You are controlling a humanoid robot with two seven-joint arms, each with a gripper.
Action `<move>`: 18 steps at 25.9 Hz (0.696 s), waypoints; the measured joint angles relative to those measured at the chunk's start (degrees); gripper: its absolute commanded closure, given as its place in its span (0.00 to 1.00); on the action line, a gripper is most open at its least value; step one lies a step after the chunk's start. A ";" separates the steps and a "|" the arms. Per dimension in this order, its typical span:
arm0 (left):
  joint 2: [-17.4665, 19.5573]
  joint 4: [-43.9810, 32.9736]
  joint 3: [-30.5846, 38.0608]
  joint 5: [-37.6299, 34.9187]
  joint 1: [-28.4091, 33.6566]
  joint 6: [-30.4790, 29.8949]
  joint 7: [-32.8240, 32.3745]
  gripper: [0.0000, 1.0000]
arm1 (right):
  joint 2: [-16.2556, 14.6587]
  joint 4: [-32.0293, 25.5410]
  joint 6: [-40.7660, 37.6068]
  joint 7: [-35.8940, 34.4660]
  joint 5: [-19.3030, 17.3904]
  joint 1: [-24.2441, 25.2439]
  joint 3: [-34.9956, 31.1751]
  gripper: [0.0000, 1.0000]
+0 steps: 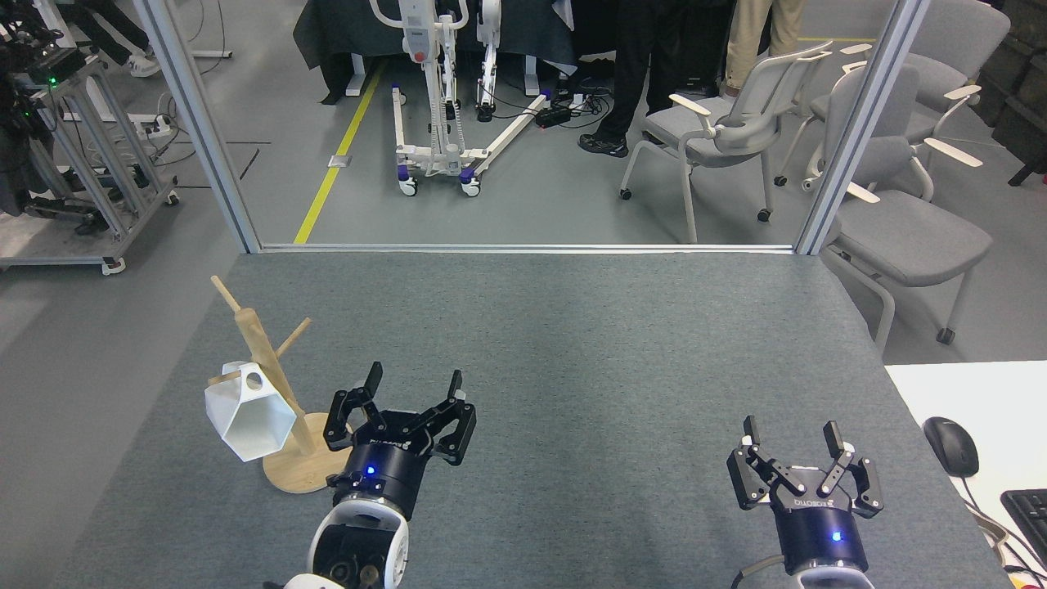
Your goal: Hang cup on storage rack
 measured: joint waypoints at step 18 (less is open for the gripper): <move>1.13 0.18 0.29 0.11 1.97 1.92 1.89 0.00 | -0.24 -0.42 -0.15 2.46 -6.07 -1.27 -0.32 0.01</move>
